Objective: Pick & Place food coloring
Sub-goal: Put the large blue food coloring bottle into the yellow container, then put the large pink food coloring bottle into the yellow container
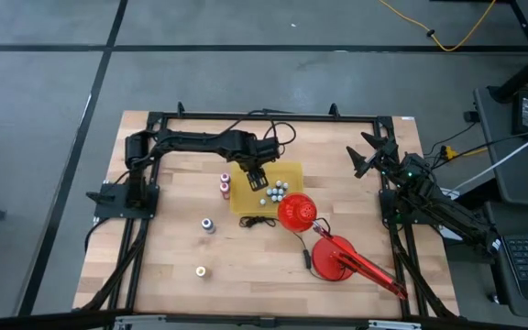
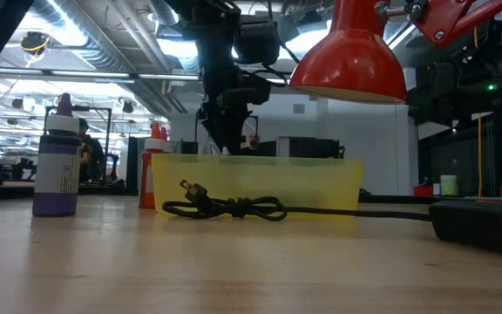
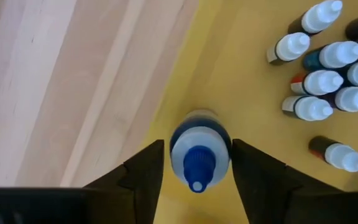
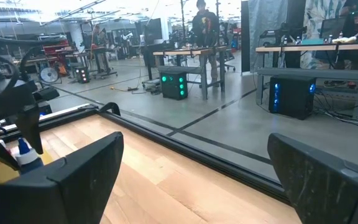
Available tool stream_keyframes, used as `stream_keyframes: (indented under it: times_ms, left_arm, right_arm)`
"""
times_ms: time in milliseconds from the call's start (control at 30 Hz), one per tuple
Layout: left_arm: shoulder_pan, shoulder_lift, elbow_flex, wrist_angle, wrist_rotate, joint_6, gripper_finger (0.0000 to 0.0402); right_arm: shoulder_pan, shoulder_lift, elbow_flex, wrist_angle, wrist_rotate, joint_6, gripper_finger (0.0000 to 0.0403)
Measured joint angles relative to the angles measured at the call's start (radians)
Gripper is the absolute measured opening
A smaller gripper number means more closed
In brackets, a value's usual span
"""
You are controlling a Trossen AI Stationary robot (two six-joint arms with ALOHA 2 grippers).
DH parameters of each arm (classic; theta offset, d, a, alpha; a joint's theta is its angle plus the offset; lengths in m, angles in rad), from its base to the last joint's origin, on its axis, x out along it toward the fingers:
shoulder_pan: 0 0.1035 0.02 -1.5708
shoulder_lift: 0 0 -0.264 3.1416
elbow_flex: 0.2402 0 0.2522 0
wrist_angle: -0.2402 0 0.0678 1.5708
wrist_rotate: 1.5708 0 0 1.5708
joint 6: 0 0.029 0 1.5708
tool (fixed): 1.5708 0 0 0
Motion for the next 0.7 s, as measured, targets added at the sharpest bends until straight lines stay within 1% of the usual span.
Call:
stream_keyframes:
  times_ms: [300,567,633,700]
  left_arm:
    - [0.0,-0.052,0.0,-0.018,0.001,-0.006,0.0211]
    - [0.003,-0.138,0.0,-0.01,0.019,-0.055,0.0255]
    - [0.009,-0.167,0.0,0.0,0.008,-0.078,0.0266]
    - [0.019,-0.197,0.0,-0.002,-0.029,-0.112,0.0277]
  right_arm:
    - [0.0,0.0,0.0,0.0,0.0,0.0,0.0398]
    - [0.0,0.0,0.0,0.0,0.0,0.0,0.0398]
    - [0.0,0.0,0.0,-0.001,0.0,0.0,0.0398]
    - [0.0,0.0,0.0,-0.001,0.0,0.0,0.0398]
